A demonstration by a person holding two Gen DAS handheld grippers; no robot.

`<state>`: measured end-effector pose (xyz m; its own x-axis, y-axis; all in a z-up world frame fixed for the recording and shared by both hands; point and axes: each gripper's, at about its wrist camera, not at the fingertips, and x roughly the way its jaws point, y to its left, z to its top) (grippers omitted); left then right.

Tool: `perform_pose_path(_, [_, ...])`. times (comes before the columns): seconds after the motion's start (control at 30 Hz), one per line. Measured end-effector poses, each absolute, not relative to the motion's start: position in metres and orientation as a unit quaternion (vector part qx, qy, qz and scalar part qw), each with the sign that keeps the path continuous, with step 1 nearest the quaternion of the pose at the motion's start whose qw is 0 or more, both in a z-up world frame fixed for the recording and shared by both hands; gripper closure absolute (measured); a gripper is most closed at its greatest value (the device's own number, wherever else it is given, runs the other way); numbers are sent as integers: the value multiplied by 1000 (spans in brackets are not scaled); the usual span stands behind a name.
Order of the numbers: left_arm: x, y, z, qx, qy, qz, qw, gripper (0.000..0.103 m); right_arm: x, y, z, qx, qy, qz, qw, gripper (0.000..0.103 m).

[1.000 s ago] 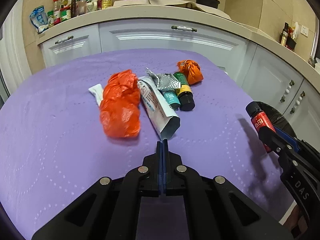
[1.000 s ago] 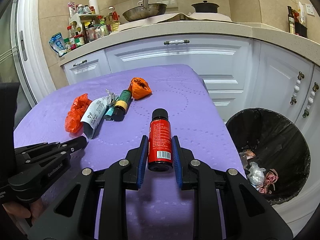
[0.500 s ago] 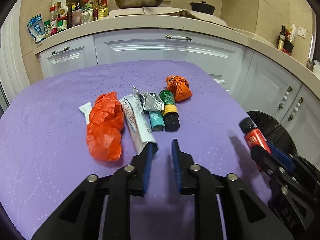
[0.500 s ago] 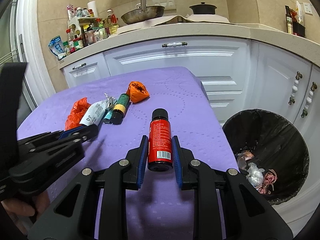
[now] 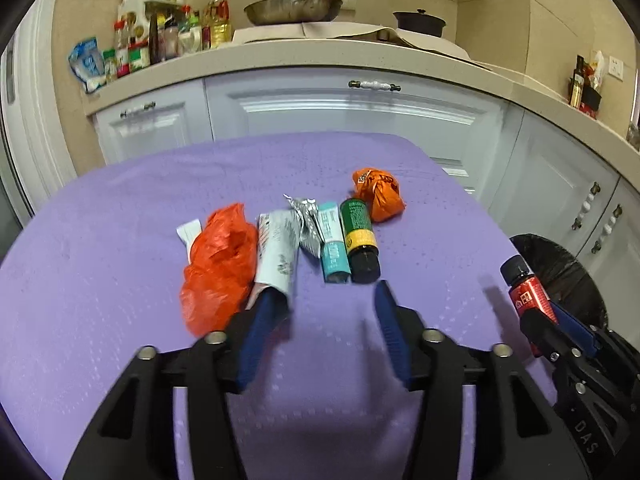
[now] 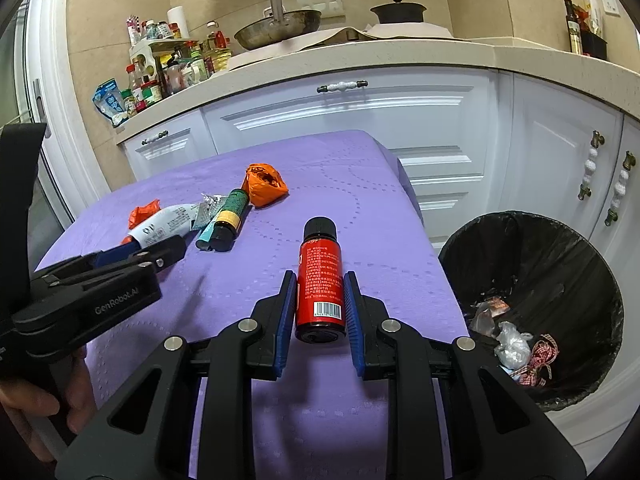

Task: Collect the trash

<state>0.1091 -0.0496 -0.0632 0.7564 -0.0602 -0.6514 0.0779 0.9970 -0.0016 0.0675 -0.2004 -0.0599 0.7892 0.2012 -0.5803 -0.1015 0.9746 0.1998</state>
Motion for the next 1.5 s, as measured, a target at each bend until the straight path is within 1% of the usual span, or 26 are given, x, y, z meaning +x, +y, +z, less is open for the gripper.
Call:
perform_pose_path(0.2, [115, -35, -67, -17, 368, -30, 929, 48, 68, -201, -59, 79, 313, 81, 943, 80])
perform_pose_path(0.47, [104, -21, -66, -13, 361, -22, 932, 48, 69, -200, -62, 80, 317, 82, 942, 80])
perform_pose_path(0.57, [100, -15, -67, -9, 362, -17, 932, 43, 69, -199, -61, 79, 317, 83, 941, 80])
perform_pose_path(0.77, [89, 0, -62, -13, 351, -7, 936, 41, 69, -197, -61, 78, 316, 84, 942, 80])
perform_pose_path(0.9, [87, 1, -61, 0, 341, -3, 940, 41, 69, -192, -61, 76, 318, 87, 941, 80])
perform_pose_path(1.13, [103, -8, -65, 8, 350, -20, 937, 41, 68, -188, -61, 72, 319, 91, 940, 80])
perform_pose_path(1.23, [111, -13, -69, 11, 362, -31, 932, 51, 68, -189, -60, 72, 319, 89, 941, 80])
perform_pose_path(1.3, [114, -15, -72, 11, 373, -33, 927, 62, 69, -191, -60, 73, 319, 89, 941, 80])
perform_pose_path(1.33, [115, -15, -73, 12, 377, -34, 926, 65, 69, -191, -60, 74, 319, 89, 941, 80])
perform_pose_path(1.37, [116, -16, -74, 12, 380, -35, 924, 71, 69, -191, -60, 74, 319, 88, 941, 80])
perform_pose_path(1.4, [117, -16, -75, 11, 384, -36, 923, 76, 69, -191, -60, 75, 319, 88, 941, 80])
perform_pose_path(1.43, [117, -15, -75, 9, 385, -36, 922, 76, 69, -191, -61, 75, 319, 88, 941, 80])
perform_pose_path(1.5, [116, -14, -74, 8, 382, -37, 923, 81, 71, -192, -62, 76, 321, 90, 940, 80])
